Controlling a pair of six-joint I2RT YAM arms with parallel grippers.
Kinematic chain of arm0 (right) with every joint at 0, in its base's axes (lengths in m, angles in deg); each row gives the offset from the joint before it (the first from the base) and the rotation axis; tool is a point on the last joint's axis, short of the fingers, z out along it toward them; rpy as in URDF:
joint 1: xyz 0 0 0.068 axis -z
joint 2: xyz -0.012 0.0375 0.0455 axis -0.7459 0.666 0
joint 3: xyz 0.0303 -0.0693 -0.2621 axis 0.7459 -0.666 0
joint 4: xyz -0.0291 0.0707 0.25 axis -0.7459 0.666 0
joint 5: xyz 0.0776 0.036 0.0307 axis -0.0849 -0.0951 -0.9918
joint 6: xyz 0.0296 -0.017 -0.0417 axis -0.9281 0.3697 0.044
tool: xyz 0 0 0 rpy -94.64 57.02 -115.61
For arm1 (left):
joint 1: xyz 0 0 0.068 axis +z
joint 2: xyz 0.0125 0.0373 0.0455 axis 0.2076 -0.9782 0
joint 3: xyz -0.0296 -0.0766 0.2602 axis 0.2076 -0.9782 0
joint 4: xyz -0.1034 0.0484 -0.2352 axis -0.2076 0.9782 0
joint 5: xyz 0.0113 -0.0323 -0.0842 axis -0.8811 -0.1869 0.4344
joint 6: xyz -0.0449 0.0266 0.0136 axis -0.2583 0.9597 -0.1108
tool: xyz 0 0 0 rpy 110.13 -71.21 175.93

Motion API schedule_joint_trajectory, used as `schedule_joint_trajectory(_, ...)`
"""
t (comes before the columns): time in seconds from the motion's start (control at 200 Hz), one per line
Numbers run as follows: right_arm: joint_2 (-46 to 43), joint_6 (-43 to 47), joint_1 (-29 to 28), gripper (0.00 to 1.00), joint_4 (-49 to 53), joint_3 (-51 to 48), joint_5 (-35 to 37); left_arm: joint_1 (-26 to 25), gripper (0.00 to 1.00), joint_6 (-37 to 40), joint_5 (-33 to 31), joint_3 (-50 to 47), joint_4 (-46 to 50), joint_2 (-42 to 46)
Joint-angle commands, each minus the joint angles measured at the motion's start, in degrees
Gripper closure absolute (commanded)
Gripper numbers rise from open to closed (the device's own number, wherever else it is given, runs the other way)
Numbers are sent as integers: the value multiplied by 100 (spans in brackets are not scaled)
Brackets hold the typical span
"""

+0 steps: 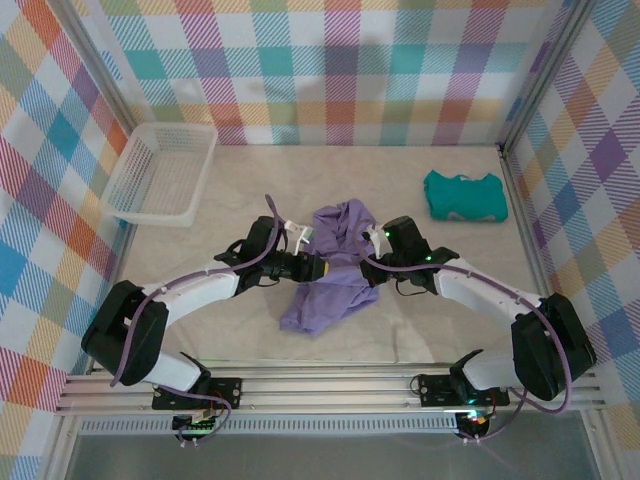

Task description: Fold the inside-out t-shirt

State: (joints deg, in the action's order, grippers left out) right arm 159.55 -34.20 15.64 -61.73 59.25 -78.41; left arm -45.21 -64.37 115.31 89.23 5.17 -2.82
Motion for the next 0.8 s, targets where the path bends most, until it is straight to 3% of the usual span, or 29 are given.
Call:
schedule_joint_trajectory(0.0,15,-38,26,100,-34,207,-105,10,86,84,92,163,125,43)
schedule_joint_trajectory(0.055,-4,-69,26,100,-3,263,-115,27,100,111,-49,159,215,160)
schedule_joint_trajectory(0.08,-38,-88,26,100,47,298,-105,40,100,96,-173,137,253,261)
schedule_joint_trajectory(0.165,-307,-108,122,73,201,435,131,110,100,90,-599,41,501,747)
schedule_joint_trajectory(0.265,-426,-267,600,58,-84,465,255,196,100,-3,-1075,-108,823,1270)
schedule_joint_trajectory(0.415,709,-370,899,50,-175,1118,703,289,100,-30,-1287,-86,1099,1584)
schedule_joint_trajectory(0.64,2397,-403,1203,44,397,2272,399,468,100,-62,-1883,78,1571,2045)
schedule_joint_trajectory(0.795,3107,-506,1206,43,640,2655,374,641,100,-61,-1938,181,1713,2169)
